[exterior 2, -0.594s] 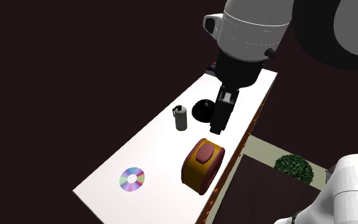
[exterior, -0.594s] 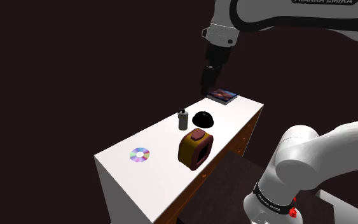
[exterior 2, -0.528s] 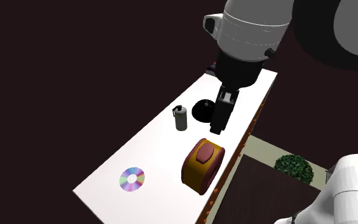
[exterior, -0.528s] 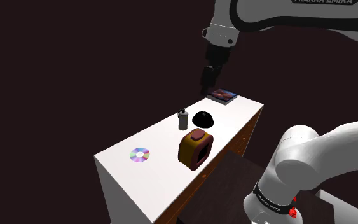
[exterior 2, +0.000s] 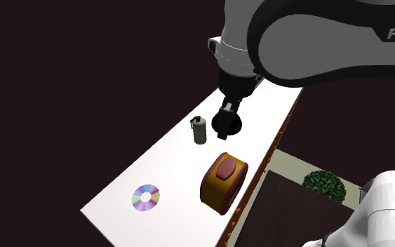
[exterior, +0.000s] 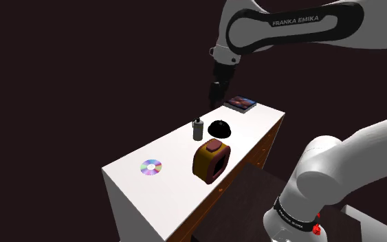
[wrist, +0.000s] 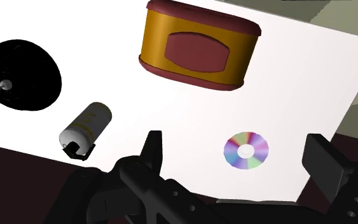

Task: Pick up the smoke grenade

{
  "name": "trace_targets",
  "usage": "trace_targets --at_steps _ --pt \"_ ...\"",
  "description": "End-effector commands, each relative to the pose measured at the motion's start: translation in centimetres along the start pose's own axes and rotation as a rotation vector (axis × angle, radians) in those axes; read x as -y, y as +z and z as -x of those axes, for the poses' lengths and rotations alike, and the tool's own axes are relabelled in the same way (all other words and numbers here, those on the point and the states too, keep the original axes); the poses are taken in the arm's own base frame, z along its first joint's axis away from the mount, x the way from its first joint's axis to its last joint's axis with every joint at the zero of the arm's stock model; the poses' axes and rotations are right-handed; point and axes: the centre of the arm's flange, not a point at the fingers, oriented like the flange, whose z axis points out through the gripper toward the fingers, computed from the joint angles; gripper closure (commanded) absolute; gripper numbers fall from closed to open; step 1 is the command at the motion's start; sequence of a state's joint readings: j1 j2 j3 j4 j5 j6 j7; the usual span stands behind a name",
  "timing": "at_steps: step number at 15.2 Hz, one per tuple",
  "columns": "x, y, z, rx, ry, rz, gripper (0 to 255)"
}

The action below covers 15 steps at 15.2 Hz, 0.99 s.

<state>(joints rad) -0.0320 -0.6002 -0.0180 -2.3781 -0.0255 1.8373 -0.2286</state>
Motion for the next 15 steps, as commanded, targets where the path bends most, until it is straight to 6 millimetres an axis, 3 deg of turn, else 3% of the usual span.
trace_targets --at_steps 1,15 --pt "-1.9 1.7 -1.1 0.006 0.001 0.000 0" --pt "-13.8 14.0 -8.9 0.054 0.007 -0.005 0"
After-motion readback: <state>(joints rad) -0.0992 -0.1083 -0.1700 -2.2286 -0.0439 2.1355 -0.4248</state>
